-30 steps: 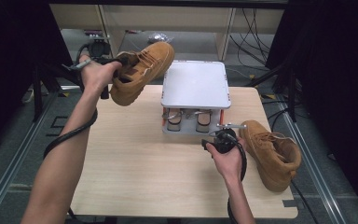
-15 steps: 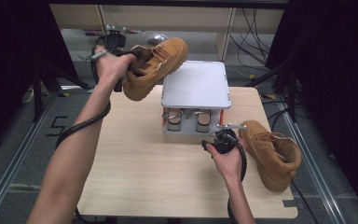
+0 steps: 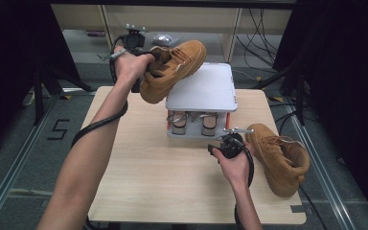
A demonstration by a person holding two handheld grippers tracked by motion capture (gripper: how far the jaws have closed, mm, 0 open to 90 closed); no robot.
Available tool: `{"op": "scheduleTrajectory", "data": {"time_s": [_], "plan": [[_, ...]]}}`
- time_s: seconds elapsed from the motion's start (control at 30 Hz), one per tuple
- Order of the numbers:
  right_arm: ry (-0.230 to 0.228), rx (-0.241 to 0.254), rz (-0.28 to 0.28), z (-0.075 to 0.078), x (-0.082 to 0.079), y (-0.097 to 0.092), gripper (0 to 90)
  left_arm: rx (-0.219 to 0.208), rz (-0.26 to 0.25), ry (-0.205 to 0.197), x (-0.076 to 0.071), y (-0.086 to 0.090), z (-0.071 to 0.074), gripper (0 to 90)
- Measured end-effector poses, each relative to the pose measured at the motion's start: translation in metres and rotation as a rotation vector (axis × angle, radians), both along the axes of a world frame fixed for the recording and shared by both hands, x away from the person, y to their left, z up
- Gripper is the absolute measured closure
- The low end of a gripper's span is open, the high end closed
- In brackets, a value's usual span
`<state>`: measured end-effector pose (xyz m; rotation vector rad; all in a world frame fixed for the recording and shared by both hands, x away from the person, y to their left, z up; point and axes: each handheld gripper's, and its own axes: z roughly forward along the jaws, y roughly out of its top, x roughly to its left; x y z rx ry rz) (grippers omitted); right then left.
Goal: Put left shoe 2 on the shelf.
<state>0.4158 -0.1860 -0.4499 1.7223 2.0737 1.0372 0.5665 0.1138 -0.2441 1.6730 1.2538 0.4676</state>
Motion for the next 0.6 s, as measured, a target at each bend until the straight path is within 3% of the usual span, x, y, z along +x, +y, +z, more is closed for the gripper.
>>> {"op": "scheduleTrajectory", "data": {"time_s": [0.03,0.2,0.23,0.33,0.6], "plan": [[0.016,0.014,-0.01,0.001,-0.001,0.001,45.9,-0.003,-0.004,0.002,0.001,-0.002,0.0,84.9],[-0.005,0.001,-0.002,-0.001,0.0,-0.002,45.9,0.002,-0.01,0.018,0.005,-0.011,-0.003,84.8],[0.015,0.008,-0.011,0.0,-0.001,-0.002,45.9,0.005,-0.011,0.02,0.005,-0.011,-0.004,84.8],[0.004,-0.013,-0.01,-0.001,0.0,-0.004,45.9,0.013,-0.008,0.024,0.008,-0.013,-0.004,84.5],[0.011,0.002,-0.002,-0.003,-0.001,0.0,45.9,0.01,0.029,0.045,0.022,-0.011,-0.009,82.8]]}}
